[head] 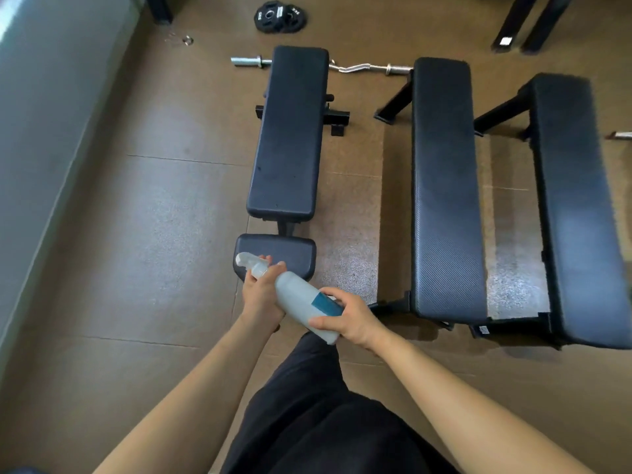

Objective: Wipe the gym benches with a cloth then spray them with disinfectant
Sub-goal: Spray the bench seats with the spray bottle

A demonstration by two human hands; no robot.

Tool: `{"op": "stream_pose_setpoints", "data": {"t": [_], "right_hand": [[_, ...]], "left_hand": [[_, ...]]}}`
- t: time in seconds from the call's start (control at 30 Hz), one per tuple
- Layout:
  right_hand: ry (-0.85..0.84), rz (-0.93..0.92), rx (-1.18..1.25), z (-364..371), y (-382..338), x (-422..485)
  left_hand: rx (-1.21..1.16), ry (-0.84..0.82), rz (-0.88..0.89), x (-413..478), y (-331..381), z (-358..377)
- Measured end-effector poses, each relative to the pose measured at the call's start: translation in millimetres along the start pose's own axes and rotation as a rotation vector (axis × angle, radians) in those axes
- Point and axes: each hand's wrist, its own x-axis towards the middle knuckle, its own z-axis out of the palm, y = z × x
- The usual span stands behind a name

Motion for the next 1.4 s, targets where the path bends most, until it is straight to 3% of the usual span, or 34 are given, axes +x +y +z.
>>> {"op": "stream_pose_setpoints", "data": {"t": [0.23, 0.37, 0.6, 0.83, 1.0, 1.2, 1.4], "right_hand": [[0.038, -0.073, -0.036, -69.9, -61.1, 47.4], [0.055, -0.128, 0.007, -102.5, -87.5, 64.0], [0.05, -0.205, 0.095, -157.4, -114.7, 81.5], [-0.007, -0.237, 0.211, -211.5, -131.9, 95.5], [-0.019, -0.26, 0.208, -249.9, -151.3, 116.5], [0.099, -0.192, 0.263, -292.1, -177.1, 171.3], [0.381, -0.133, 0.453, -344.2, -198.1, 206.5]], "left_hand": [[-0.049, -0.093, 0.048, 41.0, 56.4, 90.0], [-0.074, -0.174, 0.162, 50.4, 82.1, 134.7], [-0.051, -0.08, 0.196, 40.1, 110.6, 208.6], [0.015, -0.069, 0.346, 37.1, 123.3, 265.8], [0.004, -0.002, 0.258, 49.9, 135.6, 308.8], [0.1, -0.14, 0.279, 102.1, 166.4, 381.6], [0.303, -0.259, 0.137, 151.8, 184.6, 493.7]]}}
